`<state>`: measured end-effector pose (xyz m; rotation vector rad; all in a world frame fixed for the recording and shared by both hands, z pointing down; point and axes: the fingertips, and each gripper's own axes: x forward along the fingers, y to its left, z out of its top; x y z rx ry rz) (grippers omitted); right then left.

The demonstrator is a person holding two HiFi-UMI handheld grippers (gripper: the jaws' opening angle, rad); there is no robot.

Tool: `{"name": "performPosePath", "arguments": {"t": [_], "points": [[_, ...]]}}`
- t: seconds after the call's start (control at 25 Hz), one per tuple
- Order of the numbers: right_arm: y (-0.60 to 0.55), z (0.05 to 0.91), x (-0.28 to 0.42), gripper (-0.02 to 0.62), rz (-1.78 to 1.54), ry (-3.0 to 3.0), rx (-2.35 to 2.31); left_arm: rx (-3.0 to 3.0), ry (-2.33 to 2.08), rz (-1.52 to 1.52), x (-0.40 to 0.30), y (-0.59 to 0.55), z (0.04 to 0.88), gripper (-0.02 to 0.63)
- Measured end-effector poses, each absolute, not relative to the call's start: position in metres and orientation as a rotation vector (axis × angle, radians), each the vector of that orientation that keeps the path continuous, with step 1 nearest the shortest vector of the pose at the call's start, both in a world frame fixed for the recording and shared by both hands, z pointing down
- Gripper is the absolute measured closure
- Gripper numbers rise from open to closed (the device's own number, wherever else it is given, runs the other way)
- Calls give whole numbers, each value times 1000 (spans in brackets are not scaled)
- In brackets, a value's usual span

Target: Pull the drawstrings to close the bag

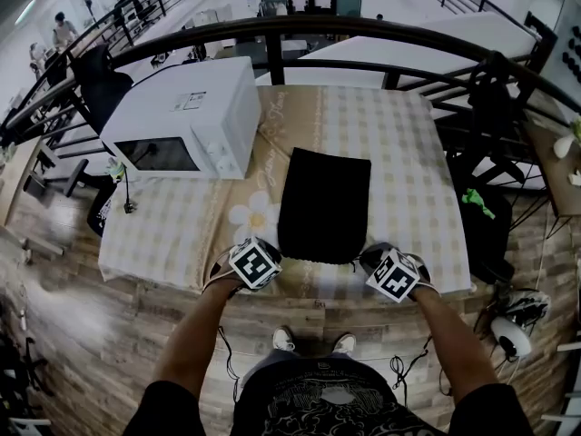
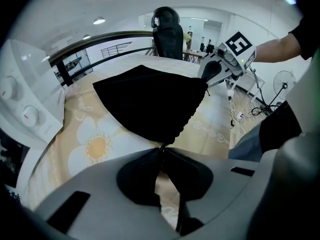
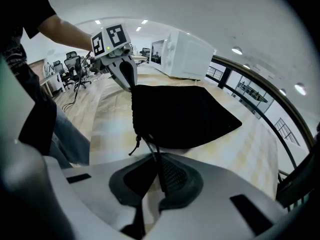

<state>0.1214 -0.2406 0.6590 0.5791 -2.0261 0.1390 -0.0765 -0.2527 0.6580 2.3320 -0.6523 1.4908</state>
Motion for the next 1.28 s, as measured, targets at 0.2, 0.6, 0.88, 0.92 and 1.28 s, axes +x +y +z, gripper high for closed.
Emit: {"name": "performPosePath", "arguments": {"t": [0.2,0.6,0.88,0.92,1.28], "points": [[-240,660,121,569,159,-2036,574,2302,-647,1486,-75,-253,659,572],[-242,657,124,572,213,-2060,616,2293,-668,1478,-71,-254,659,580],[-251,644,125,572,223,-2104,691,2299,-731,1428,-72,-259,648,581],[-252,640,125,572,221,-2108,696,2303,-739,1423,-72,-260,645,581],[-262,608,131,572,275,-2174,776,2336,-866,1291,-74,-277,612,581]]}}
